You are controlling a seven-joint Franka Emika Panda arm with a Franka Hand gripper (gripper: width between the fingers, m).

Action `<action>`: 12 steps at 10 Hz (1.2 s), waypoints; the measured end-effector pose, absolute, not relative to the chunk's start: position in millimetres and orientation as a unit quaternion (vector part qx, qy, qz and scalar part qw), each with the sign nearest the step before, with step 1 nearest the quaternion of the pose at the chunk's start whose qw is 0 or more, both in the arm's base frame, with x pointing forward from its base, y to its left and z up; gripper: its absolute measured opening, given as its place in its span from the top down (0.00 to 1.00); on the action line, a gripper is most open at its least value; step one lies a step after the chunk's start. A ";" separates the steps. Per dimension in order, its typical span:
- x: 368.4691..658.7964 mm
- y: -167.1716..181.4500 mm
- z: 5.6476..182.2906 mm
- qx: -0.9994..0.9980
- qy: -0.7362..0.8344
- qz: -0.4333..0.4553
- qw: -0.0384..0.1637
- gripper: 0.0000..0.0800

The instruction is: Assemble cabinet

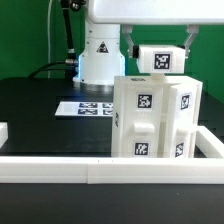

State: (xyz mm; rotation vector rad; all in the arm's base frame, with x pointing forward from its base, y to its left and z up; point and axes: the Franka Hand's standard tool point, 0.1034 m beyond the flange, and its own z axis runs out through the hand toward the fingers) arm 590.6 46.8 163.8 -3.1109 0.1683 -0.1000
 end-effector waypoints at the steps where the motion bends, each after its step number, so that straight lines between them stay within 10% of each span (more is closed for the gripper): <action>1: 590.5 46.8 163.6 -0.998 0.054 -0.032 0.012 0.30; 12: 597.0 50.7 160.2 -0.995 0.056 -0.078 0.015 0.30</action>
Offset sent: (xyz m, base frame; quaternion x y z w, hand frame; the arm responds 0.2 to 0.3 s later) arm -0.0130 0.0143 -0.0274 -0.0120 0.0259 0.0280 0.9992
